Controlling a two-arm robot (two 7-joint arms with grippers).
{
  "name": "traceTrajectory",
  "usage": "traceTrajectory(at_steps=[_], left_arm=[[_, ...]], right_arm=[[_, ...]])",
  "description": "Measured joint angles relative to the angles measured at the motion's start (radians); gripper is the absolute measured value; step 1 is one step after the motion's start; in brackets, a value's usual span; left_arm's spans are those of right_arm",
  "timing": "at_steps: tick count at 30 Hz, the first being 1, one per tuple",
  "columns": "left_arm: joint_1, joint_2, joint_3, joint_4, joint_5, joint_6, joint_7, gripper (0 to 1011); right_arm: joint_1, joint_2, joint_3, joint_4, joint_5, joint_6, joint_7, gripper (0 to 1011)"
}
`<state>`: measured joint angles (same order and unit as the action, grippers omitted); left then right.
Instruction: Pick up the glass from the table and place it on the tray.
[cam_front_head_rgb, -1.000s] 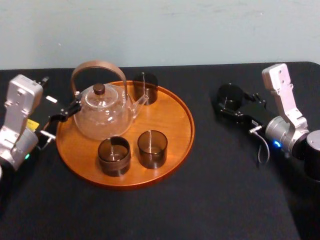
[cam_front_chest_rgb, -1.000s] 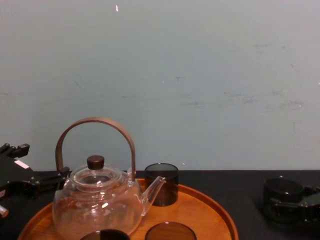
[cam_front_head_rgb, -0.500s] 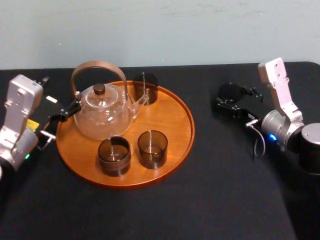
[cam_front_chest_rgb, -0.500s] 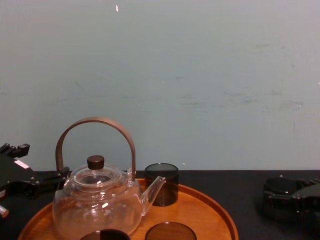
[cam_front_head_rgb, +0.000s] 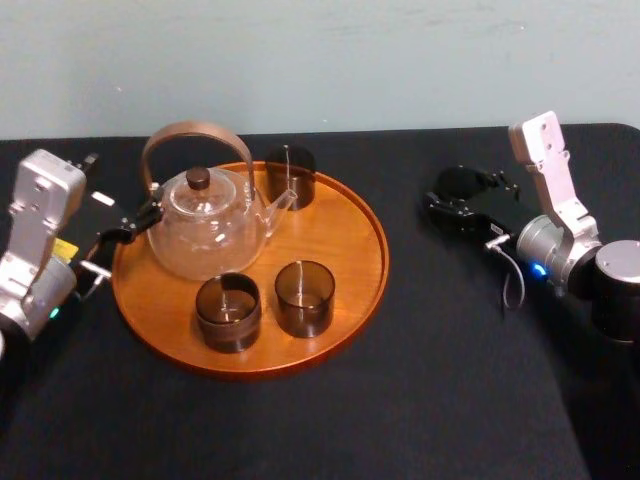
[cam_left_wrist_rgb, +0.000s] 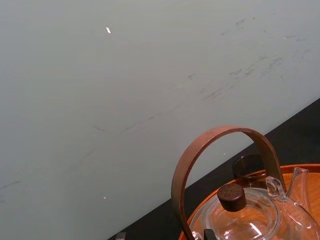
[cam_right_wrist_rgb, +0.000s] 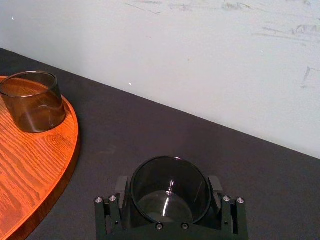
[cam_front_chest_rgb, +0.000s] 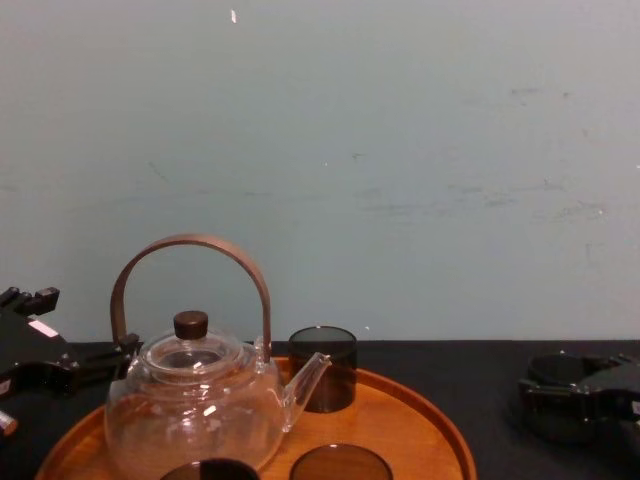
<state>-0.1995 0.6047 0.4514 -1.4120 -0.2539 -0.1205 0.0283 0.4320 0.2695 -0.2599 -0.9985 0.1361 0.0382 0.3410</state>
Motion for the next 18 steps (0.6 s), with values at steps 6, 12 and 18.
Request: traceTrajectory(at_steps=[6, 12, 18], left_arm=[[0.0, 0.0, 0.0, 0.0, 0.0, 0.0, 0.0, 1010], [0.0, 0.0, 0.0, 0.0, 0.0, 0.0, 0.0, 1009], [0.0, 0.0, 0.0, 0.0, 0.0, 0.0, 0.0, 1009]], right_arm=[[-0.002, 0.0, 0.0, -0.002, 0.0, 0.001, 0.0, 1003], [-0.002, 0.001, 0.001, -0.003, 0.001, 0.002, 0.0, 920], [-0.003, 0.001, 0.001, -0.004, 0.001, 0.002, -0.001, 915]])
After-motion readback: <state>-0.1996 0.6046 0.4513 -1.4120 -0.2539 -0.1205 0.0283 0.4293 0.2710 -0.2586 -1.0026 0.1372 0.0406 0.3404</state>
